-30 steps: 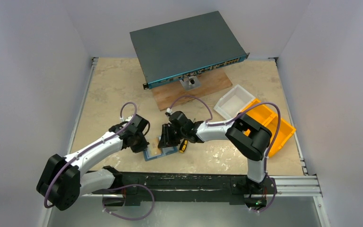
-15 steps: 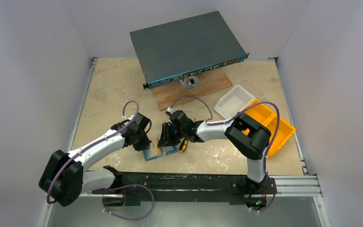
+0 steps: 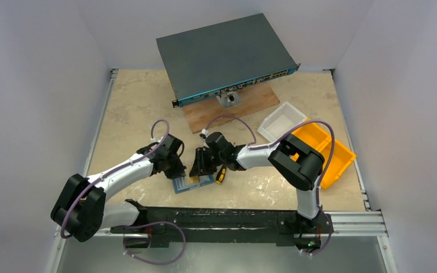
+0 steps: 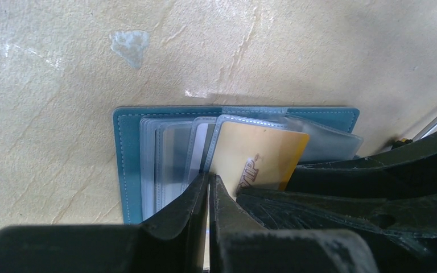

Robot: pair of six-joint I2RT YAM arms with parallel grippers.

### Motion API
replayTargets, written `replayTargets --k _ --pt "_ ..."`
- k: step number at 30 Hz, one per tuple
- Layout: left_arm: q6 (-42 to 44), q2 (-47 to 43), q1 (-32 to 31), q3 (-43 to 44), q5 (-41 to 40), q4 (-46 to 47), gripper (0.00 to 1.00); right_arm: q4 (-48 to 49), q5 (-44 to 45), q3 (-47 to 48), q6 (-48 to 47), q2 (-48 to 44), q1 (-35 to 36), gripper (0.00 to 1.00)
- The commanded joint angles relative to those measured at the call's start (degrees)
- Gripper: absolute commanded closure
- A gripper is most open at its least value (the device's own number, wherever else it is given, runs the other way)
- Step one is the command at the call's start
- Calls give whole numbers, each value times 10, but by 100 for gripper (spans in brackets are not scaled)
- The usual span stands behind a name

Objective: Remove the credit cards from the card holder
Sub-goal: Remove the credit card from the card holder.

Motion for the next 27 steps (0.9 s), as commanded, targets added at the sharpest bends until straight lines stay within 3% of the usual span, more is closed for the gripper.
replayTargets --k 1,8,15,27 --pt "-24 13 1 -22 -21 -15 97 38 -13 -26 4 -8 -10 71" --pt "-39 17 1 -37 -36 -31 100 136 -60 -86 33 -27 -40 66" --pt "-48 24 2 -39 -38 -36 100 205 -83 -110 72 -28 -50 67" --pt "-49 24 2 -41 -39 -38 100 276 -103 -120 116 -3 -53 91"
